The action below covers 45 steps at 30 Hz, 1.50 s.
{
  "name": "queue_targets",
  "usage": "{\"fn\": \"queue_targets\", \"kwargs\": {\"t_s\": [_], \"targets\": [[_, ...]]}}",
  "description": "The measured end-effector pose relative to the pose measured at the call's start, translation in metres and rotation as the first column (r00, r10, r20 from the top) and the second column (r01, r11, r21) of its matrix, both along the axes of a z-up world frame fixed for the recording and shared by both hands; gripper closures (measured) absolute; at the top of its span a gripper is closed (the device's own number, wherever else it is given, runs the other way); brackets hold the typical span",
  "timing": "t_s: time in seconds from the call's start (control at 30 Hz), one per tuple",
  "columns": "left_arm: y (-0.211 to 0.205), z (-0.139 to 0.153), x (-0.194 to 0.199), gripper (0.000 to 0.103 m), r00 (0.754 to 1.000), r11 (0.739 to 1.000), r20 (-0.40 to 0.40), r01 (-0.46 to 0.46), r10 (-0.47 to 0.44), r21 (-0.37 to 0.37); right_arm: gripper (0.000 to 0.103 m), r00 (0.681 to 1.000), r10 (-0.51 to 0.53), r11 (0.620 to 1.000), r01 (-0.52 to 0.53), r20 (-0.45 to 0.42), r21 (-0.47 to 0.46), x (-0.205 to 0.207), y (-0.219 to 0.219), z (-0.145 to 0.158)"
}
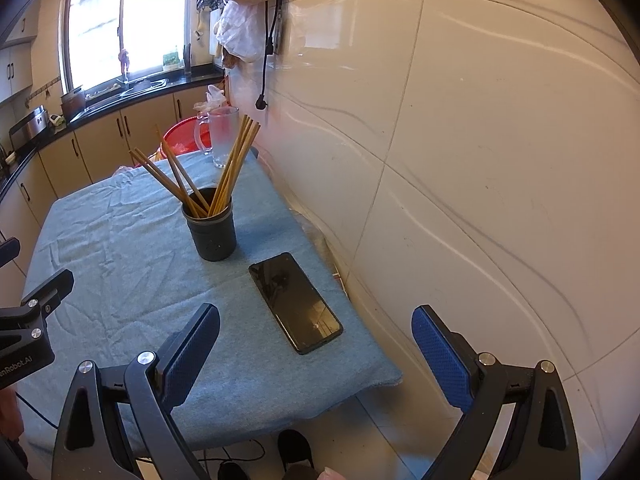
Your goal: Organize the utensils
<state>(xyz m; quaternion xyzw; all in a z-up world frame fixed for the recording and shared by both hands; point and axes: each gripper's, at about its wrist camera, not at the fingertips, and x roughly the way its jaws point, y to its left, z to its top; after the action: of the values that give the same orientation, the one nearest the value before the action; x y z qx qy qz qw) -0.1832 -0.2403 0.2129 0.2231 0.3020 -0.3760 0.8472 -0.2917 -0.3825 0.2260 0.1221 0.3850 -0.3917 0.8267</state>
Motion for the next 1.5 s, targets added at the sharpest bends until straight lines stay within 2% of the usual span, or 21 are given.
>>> {"fn": "queue_targets", "kwargs": {"t_s": [1.07, 1.5], "targets": [[0.018, -0.002, 0.022, 0.006, 1.0, 1.0, -0.031, 0.001, -0.002, -0.024, 0.004, 0.998, 0.025, 1.0, -0.026, -0.066, -0.016, 0.033, 0.029, -0.007], [0.02, -0.007, 0.029, 0.006, 0.998, 0.999, -0.051, 0.043, -0.044, -0.03, 0.004, 0.996, 0.004, 1.0, -0.007, -0.093, -0.024, 0.038, 0.036, -0.007]]}}
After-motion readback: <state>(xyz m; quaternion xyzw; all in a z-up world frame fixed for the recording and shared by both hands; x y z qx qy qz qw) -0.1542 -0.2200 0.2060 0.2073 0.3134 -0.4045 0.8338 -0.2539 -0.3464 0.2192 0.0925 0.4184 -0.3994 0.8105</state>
